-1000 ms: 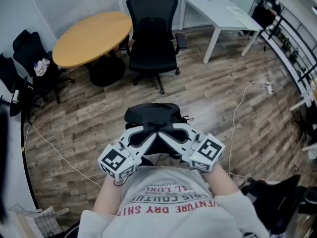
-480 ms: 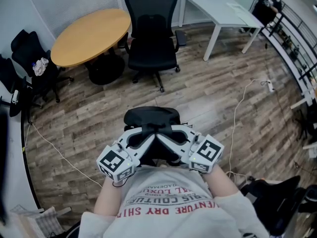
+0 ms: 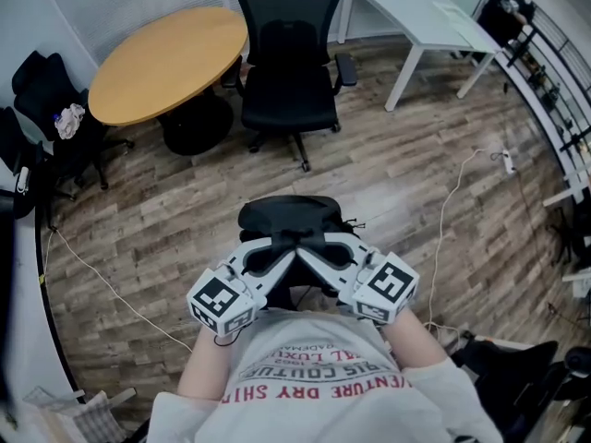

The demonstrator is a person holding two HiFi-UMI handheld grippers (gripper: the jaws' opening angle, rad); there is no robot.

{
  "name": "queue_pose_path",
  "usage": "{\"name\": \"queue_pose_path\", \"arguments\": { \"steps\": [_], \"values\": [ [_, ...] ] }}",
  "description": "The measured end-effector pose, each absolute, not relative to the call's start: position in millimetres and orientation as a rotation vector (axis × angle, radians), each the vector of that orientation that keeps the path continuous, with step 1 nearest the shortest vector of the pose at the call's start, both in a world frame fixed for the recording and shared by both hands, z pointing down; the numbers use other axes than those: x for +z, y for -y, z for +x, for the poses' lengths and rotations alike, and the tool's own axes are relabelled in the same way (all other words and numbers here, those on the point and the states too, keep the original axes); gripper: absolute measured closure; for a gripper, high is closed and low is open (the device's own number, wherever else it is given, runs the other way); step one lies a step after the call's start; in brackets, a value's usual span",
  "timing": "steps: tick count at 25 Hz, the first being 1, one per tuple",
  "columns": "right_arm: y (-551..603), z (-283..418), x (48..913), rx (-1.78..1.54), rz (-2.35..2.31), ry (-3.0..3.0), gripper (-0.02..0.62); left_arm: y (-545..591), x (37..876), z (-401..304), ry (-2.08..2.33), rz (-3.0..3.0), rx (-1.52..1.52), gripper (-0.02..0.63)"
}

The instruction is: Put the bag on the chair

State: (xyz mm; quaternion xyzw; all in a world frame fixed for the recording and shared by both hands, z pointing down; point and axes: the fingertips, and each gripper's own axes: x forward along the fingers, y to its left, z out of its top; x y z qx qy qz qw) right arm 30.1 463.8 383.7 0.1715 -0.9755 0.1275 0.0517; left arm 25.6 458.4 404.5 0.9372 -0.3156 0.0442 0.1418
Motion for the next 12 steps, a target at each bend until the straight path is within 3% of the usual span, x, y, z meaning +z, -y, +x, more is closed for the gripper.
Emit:
{"name": "queue_pose_path", "arguments": {
  "steps": [12],
  "values": [
    [-317.2, -36.9, 384.1, 0.375, 0.625, 2.926, 0.551, -314.7, 404.1, -39.7, 0.737, 2.785, 0.186, 0.525]
  ]
}}
